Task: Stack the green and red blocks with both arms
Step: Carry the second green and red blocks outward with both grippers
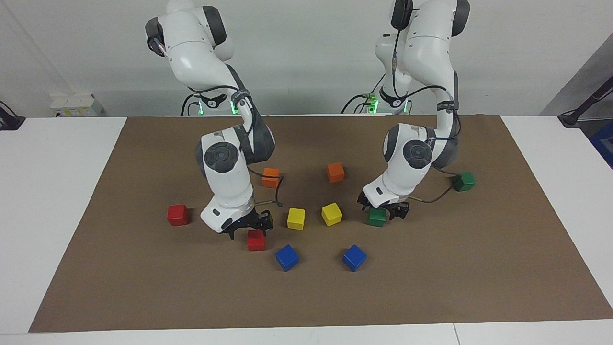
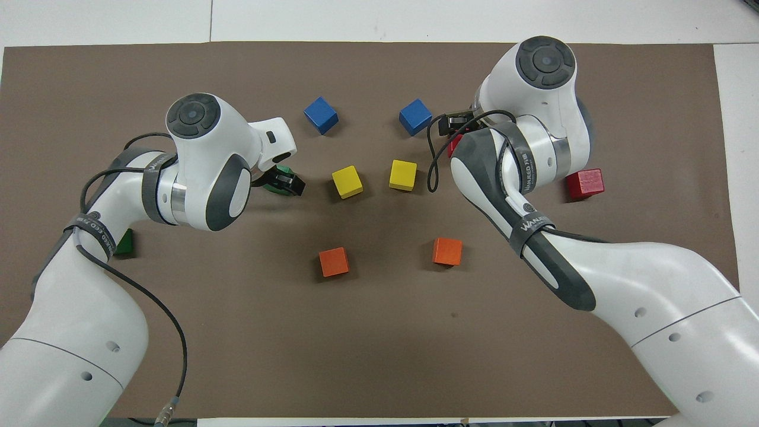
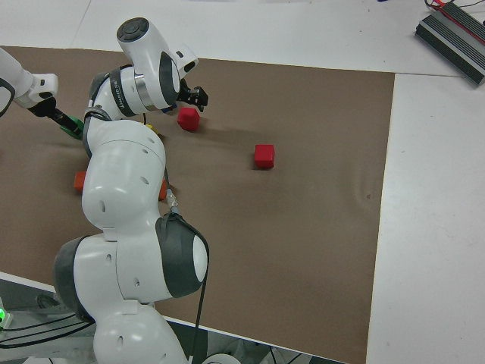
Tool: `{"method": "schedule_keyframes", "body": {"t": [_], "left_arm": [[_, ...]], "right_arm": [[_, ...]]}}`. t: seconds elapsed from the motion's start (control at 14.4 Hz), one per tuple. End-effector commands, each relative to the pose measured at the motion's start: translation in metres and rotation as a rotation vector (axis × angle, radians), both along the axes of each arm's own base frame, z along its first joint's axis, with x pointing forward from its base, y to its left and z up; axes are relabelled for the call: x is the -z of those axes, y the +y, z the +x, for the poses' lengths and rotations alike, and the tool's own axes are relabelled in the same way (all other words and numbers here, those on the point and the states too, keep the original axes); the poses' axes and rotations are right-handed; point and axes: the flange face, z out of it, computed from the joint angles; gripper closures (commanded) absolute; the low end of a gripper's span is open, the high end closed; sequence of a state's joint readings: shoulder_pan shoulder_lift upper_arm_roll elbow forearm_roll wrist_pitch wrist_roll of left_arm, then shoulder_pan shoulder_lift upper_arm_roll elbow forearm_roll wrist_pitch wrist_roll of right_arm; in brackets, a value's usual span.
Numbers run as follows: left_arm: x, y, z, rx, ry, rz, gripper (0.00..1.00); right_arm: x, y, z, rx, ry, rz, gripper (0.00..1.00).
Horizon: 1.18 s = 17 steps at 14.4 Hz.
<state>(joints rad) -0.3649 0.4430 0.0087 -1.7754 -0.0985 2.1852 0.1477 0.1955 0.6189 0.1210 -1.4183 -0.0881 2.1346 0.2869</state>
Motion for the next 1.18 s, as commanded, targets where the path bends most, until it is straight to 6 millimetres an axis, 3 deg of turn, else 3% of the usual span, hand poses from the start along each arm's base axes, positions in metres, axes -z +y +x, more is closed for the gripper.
{"method": "schedule_keyframes", "body": {"t": [0.0, 0.14, 0.49, 0.62, 0.69, 0.83, 0.97, 1.04, 1.11], "left_arm": [[0.0, -0.001, -0.003, 0.014, -0.021, 0.018, 0.4], [0.0, 0.001, -0.004, 0.013, -0.009, 0.022, 1.0], [-0.005, 0.006, -0.001, 0.005, 0.006, 0.024, 1.0], [-0.022, 0.009, 0.003, -0.006, 0.01, 0.019, 1.0], [-0.045, 0.018, 0.002, -0.025, 0.004, 0.014, 1.0], [-0.103, 0.068, 0.001, -0.09, -0.001, 0.004, 1.0], [-0.147, 0.109, -0.009, -0.138, 0.008, 0.003, 1.0], [-0.161, 0.127, -0.014, -0.142, 0.016, 0.007, 1.0], [-0.171, 0.152, -0.018, -0.133, 0.039, 0.008, 1.0]], "right_arm": [[0.003, 0.003, 0.008, 0.016, -0.042, 0.023, 0.0], [0.005, 0.004, 0.007, 0.015, -0.039, 0.022, 0.0], [0.013, 0.007, 0.003, 0.017, -0.039, 0.024, 0.0], [0.027, 0.015, -0.004, 0.006, -0.044, 0.028, 0.0], [0.031, 0.016, -0.006, 0.009, -0.041, 0.028, 0.0], [0.033, 0.02, -0.01, 0.021, -0.037, 0.029, 0.0], [0.035, 0.021, -0.013, 0.018, -0.03, 0.026, 0.0], [0.037, 0.019, -0.014, 0.019, -0.026, 0.025, 0.07], [0.038, 0.019, -0.015, 0.019, -0.021, 0.023, 0.35]]}}
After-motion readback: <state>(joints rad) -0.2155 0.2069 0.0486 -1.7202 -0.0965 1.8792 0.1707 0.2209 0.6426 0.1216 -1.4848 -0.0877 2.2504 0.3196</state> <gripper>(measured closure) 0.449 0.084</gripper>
